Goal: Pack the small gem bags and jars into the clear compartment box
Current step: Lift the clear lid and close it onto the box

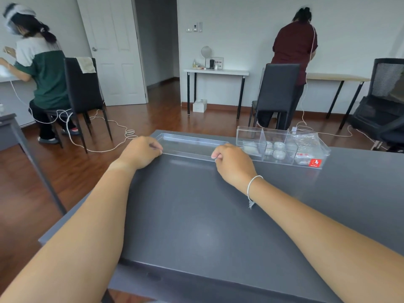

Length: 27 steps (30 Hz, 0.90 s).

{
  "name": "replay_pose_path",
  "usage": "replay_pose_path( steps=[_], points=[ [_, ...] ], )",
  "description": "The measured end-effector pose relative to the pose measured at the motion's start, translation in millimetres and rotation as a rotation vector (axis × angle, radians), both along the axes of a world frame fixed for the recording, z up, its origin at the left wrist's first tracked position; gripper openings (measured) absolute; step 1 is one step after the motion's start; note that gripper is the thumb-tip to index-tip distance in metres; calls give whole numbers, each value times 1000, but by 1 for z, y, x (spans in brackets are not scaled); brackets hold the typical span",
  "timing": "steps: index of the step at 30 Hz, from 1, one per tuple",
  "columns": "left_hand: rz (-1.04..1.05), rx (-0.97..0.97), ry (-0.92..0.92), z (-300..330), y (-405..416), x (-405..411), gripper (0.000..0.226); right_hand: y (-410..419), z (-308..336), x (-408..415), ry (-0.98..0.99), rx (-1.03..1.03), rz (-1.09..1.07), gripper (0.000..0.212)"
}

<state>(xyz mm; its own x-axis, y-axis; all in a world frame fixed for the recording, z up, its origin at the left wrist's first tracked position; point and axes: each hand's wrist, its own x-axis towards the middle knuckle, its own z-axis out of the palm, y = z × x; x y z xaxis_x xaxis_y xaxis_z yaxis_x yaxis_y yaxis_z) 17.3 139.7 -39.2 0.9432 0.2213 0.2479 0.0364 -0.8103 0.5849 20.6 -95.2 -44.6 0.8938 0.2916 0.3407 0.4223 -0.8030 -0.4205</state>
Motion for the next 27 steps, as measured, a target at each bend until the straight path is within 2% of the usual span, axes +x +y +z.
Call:
replay_pose_path(
  steps=[3, 9, 13, 19, 27],
  points=[
    [14, -9, -85, 6, 1, -9, 8, -1, 1, -6, -15, 101, 21, 26],
    [61, -263, -661, 25, -5, -40, 19, -1, 15, -20, -108, 382, 94, 20],
    [66, -414, -847, 29, -19, -53, 26, -18, 33, -27, -200, 522, 165, 17],
    [-51, -598, -830, 32, -54, -54, 35, -64, 51, -28, -294, 632, 154, 17],
    [-155, -518, -716, 29, -98, -39, 35, -117, 58, -31, -312, 682, 109, 22]
  ],
)
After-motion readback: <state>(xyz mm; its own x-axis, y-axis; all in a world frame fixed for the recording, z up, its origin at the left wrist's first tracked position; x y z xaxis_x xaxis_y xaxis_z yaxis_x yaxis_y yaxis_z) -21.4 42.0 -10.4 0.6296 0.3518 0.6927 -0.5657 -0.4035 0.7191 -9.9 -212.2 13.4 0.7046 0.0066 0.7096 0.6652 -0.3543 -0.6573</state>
